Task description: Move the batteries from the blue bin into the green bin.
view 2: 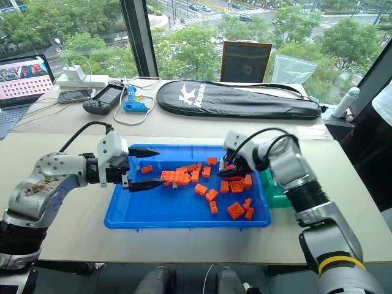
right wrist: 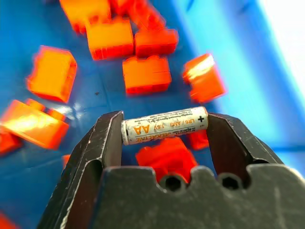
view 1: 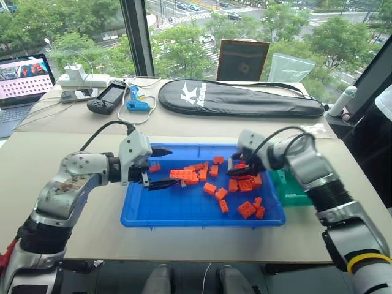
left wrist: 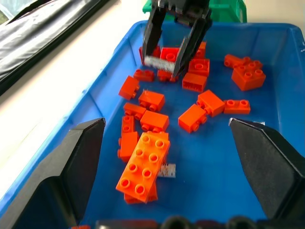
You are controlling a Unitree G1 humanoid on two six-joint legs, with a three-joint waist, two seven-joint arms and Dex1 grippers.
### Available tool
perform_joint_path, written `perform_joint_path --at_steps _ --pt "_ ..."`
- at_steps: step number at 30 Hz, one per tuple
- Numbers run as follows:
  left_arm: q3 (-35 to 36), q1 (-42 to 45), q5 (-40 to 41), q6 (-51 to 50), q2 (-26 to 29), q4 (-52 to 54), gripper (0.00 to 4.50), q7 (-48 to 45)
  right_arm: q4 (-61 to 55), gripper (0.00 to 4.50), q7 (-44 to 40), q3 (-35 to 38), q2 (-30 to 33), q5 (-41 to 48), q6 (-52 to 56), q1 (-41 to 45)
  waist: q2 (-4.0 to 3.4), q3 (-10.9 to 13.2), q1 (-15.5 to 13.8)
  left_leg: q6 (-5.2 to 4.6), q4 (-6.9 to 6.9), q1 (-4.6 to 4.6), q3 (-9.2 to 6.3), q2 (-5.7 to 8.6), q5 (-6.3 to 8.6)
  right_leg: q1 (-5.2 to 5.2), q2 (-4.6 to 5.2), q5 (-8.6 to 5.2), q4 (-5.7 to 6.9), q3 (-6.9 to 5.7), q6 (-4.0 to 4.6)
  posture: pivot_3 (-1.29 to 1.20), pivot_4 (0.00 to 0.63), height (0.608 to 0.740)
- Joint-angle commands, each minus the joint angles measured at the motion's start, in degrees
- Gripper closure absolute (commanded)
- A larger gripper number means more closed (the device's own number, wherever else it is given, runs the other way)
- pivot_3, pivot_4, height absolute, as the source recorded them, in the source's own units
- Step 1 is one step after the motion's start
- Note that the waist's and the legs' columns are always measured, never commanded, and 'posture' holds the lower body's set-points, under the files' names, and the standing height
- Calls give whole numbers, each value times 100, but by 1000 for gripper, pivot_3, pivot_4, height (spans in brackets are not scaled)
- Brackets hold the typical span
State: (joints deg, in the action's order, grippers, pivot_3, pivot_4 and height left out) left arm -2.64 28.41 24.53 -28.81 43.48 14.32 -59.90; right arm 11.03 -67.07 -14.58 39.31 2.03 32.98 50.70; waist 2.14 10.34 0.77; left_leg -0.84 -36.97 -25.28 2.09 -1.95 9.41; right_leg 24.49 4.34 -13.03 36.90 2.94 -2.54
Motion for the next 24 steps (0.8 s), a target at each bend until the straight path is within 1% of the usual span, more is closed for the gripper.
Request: perform_joint_path --at_steps 1,4,8,10,13,17,19,20,22,24 --pt "-62 168 -56 208 -77 -58 0 -88 -464 2015 -40 619 527 243 406 299 0 0 3 0 0 0 0 0 0 -1 0 0 -2 0 0 0 150 733" --pt "-140 266 -103 290 -161 -198 0 -131 -502 2015 -71 752 1023 188 485 294 1 0 1 0 1 1 0 -1 1 -4 -1 -1 -7 -1 0 0 150 733" --pt "-197 386 -158 390 -241 -378 0 -215 -436 2015 -207 830 1761 129 591 -87 0 0 -9 0 1 0 2 1 1 -4 2 -1 -12 -1 0 0 150 733" --pt "-203 414 -178 416 -259 -431 0 -246 -449 2015 -233 833 1930 154 587 -247 1 0 -6 -1 1 0 2 2 1 -6 4 -1 -15 -1 0 0 150 733" --pt "-182 466 -200 428 -283 -523 0 -263 -344 2015 -95 748 2126 -44 358 -481 1 0 36 -1 1 0 5 0 1 -3 2 -1 -14 2 0 0 150 733" --pt "-128 521 -218 411 -288 -584 0 -238 -221 2015 -58 575 2173 -217 204 -672 0 0 52 -1 1 2 4 -2 0 -1 0 -1 -10 2 0 0 150 733" --pt "-108 493 -238 413 -238 -571 0 -246 -133 1005 -62 482 2131 -292 100 -784 0 0 48 -1 1 1 5 -1 1 -2 1 -1 -12 2 -1 0 150 733" --pt "-79 474 -227 394 -210 -547 0 -243 -88 860 -71 425 2128 -344 41 -827 0 0 42 -1 1 1 5 0 1 -3 2 -1 -12 3 -1 0 150 733" --pt "-10 444 -183 334 -168 -485 0 -227 -26 89 -35 368 2124 -417 -27 -844 0 0 25 -1 1 1 4 0 1 -3 2 -1 -12 3 -1 0 150 733" --pt "39 423 -141 283 -141 -437 0 -212 12 38 9 359 2113 -455 -32 -815 0 0 25 -1 0 0 5 2 0 -2 4 -1 -12 4 -1 0 150 733"
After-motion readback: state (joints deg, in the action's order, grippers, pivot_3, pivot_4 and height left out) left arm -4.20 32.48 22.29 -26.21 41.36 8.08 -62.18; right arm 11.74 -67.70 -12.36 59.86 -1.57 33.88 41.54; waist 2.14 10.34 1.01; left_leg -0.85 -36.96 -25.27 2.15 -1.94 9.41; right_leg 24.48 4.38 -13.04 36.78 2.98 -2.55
